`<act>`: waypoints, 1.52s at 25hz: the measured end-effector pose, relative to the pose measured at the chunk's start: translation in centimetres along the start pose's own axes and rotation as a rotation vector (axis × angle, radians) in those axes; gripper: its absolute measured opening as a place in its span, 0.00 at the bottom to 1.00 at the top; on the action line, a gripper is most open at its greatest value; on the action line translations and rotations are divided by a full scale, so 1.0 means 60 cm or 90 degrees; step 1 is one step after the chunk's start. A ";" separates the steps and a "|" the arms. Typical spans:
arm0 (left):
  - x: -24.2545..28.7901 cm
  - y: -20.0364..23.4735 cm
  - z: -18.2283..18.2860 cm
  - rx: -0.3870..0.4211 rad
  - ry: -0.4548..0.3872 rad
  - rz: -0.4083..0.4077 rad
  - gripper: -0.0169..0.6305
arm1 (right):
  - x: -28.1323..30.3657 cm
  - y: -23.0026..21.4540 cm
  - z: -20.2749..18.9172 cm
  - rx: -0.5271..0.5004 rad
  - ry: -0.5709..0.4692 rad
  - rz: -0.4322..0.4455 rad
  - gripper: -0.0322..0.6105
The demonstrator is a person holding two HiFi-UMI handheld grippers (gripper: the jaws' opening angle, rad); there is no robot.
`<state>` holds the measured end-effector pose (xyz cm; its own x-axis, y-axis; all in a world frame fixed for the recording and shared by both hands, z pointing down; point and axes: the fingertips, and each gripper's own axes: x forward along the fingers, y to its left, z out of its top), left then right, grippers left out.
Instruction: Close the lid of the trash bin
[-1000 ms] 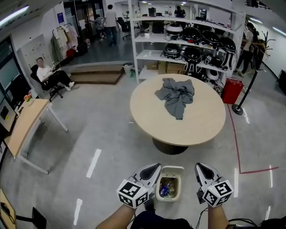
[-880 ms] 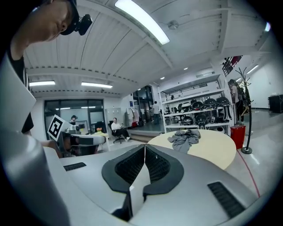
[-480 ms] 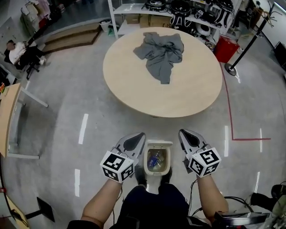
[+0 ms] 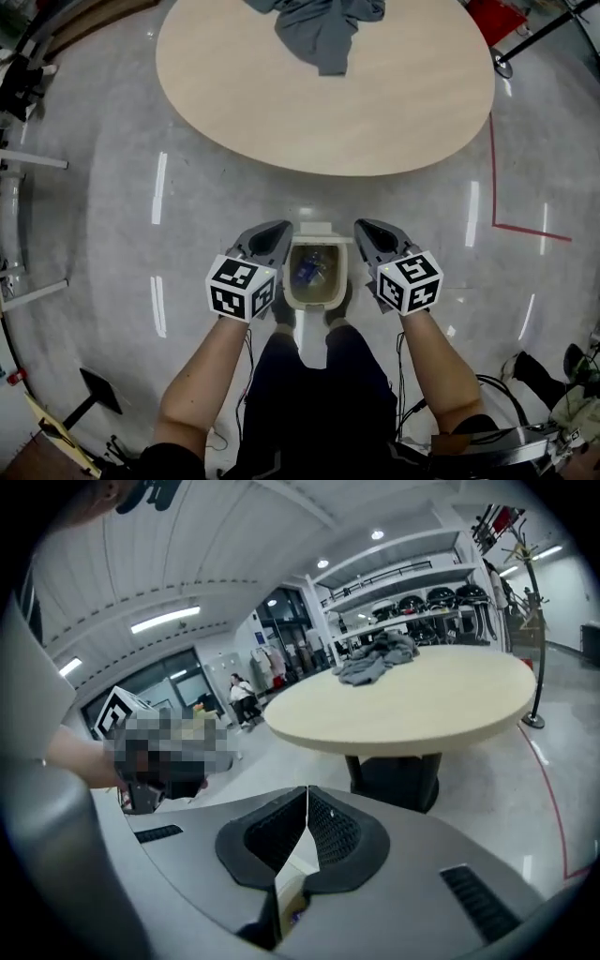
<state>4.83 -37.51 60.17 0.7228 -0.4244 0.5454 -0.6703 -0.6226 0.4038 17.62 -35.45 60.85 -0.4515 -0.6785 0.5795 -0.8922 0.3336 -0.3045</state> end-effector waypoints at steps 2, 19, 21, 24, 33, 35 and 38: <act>0.042 0.016 -0.034 -0.004 0.027 -0.002 0.01 | 0.033 -0.023 -0.041 0.010 0.026 -0.001 0.06; 0.174 0.069 -0.216 -0.051 0.179 0.011 0.01 | 0.124 -0.085 -0.223 0.084 0.148 -0.018 0.06; 0.165 0.060 -0.229 -0.052 0.183 0.008 0.01 | 0.113 -0.078 -0.236 0.084 0.157 -0.017 0.06; 0.144 0.051 -0.271 -0.042 0.209 0.019 0.01 | 0.091 -0.059 -0.273 0.088 0.181 -0.017 0.06; 0.108 -0.006 -0.455 -0.061 0.306 0.003 0.01 | 0.039 -0.003 -0.461 0.164 0.271 -0.023 0.06; 0.108 -0.012 -0.497 -0.063 0.328 0.000 0.01 | 0.039 0.003 -0.504 0.164 0.296 -0.016 0.06; 0.118 -0.008 -0.555 -0.068 0.346 0.001 0.01 | 0.050 0.002 -0.558 0.161 0.319 -0.015 0.06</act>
<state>4.69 -18.30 88.31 0.5495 -0.0078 0.8355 -0.7054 -0.5402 0.4589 15.71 -15.53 87.86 -0.4375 -0.2700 0.8577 -0.8991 0.1129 -0.4230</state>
